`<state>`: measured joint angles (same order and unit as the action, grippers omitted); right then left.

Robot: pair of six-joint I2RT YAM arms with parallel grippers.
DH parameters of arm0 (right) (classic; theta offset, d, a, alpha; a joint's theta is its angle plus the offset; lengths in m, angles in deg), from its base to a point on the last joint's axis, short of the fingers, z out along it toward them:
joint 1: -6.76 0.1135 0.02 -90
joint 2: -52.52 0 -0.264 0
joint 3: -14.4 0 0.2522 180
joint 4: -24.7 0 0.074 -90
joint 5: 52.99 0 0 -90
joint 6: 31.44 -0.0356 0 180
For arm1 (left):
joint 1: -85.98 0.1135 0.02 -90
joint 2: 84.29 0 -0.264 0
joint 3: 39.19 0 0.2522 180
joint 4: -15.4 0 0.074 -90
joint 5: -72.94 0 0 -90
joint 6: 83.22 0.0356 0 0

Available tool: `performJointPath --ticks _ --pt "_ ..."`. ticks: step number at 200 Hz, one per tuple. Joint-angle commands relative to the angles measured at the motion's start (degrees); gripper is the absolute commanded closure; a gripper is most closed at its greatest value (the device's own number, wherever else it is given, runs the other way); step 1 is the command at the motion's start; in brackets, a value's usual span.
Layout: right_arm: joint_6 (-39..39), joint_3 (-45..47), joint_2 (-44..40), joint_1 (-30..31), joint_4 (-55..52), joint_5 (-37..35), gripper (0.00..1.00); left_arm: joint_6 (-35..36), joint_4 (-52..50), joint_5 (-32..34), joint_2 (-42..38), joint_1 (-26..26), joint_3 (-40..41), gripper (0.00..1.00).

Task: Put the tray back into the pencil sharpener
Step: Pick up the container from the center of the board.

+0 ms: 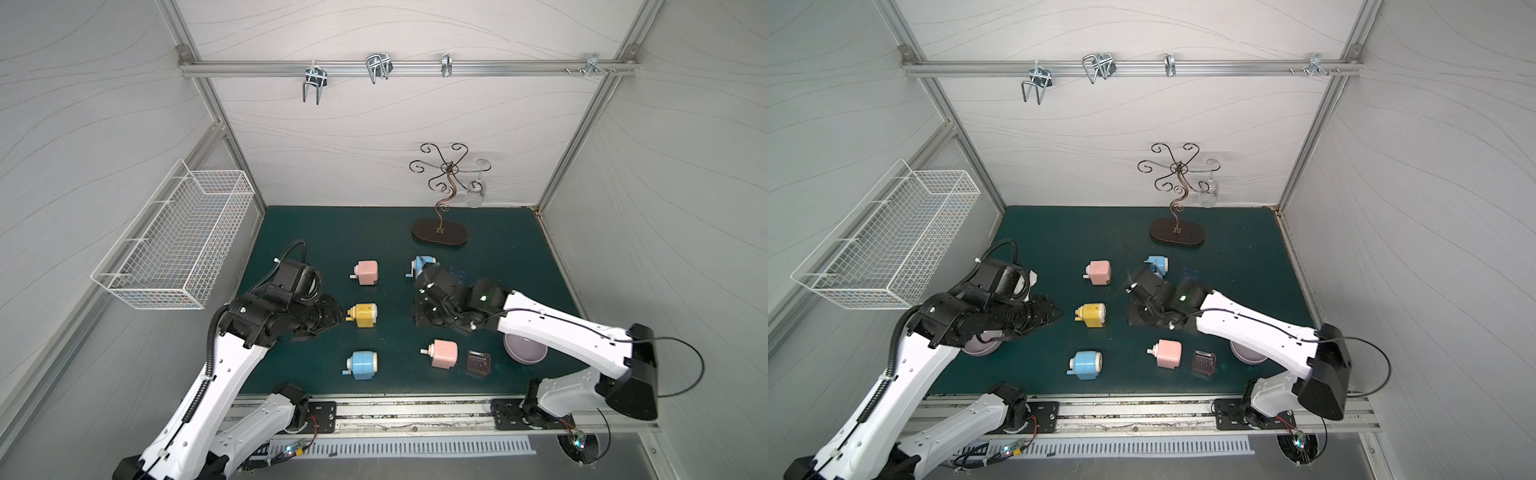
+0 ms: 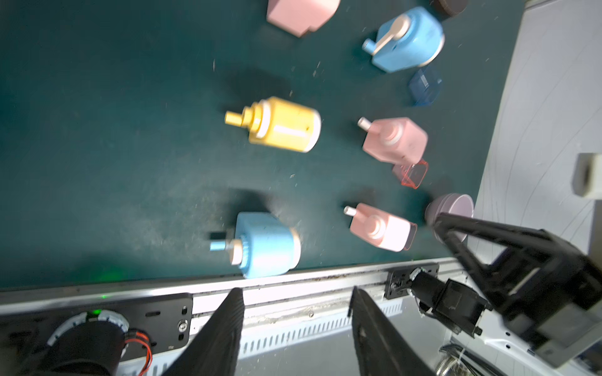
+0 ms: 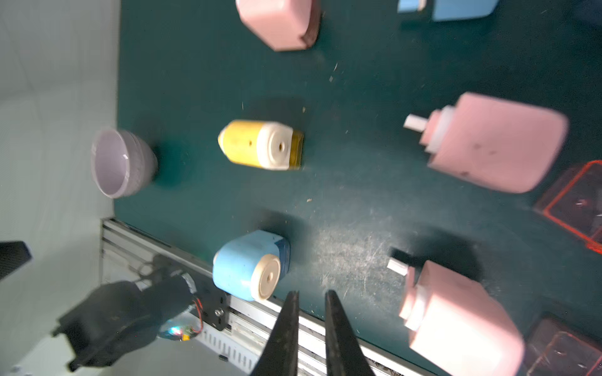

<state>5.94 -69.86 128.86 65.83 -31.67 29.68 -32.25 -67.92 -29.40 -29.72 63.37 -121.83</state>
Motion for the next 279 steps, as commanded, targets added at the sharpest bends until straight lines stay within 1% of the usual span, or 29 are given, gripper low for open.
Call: performJointPath --ticks 1,15,26,38,50,67,96,107,128,137,143,175,211,234,244,279 --pt "1.84 3.69 -6.94 -8.22 -3.11 3.55 0.79 2.47 1.84 3.27 5.20 -1.20 -6.04 0.44" --pt "3.93 5.64 -10.83 -15.17 -2.33 7.15 0.75 3.24 3.82 3.90 9.44 -2.44 -8.57 0.44" --pt "6.47 5.83 -12.60 -20.29 -2.61 9.42 0.74 3.94 5.65 3.78 13.09 -3.32 -10.39 0.44" --pt "8.92 4.72 -12.51 -25.28 -4.59 10.74 0.74 4.90 7.53 3.62 17.72 -4.09 -12.60 0.44" --pt "11.81 2.88 -10.42 -29.82 -6.89 12.00 0.74 6.15 9.03 3.20 22.29 -4.70 -15.13 0.44" --pt "14.34 0.84 -6.60 -34.18 -8.65 12.88 0.74 8.13 10.33 2.81 29.25 -5.37 -19.46 0.43" --pt "17.40 -2.47 2.06 -40.83 -9.19 16.38 0.73 11.53 11.27 2.57 40.65 -5.70 -27.94 0.42" --pt "18.04 -3.91 5.03 -42.36 -9.42 17.58 0.72 12.70 11.19 2.41 44.72 -5.73 -30.89 0.42" --pt "19.08 -7.00 10.63 -43.59 -9.58 18.15 0.72 14.40 11.79 1.02 51.29 -5.69 -35.89 0.41" --pt "19.37 -8.23 12.85 -43.69 -9.58 18.08 0.72 14.91 12.42 0.07 53.50 -5.61 -36.43 0.41" --pt "19.55 -9.05 14.43 -43.69 -9.65 18.01 0.72 15.33 12.92 -0.43 54.73 -5.60 -38.62 0.41" --pt "20.62 -13.13 22.23 -43.72 -10.70 17.07 0.72 17.34 16.16 -2.44 58.73 -5.34 -40.13 0.40" --pt "20.80 -15.78 28.59 -43.71 -10.41 15.40 0.72 17.76 19.87 -4.64 60.50 -4.47 -38.48 0.41" --pt "20.67 -17.34 32.04 -43.69 -10.03 14.98 0.72 17.29 22.25 -6.70 60.83 -3.04 -37.11 0.41" --pt "20.51 -18.01 33.38 -43.69 -9.93 14.65 0.72 17.01 23.39 -7.62 60.76 -2.31 -34.63 0.41" --pt "20.30 -20.79 37.89 -43.42 -10.38 13.27 0.73 16.87 25.49 -8.99 60.46 -0.64 -32.29 0.43"
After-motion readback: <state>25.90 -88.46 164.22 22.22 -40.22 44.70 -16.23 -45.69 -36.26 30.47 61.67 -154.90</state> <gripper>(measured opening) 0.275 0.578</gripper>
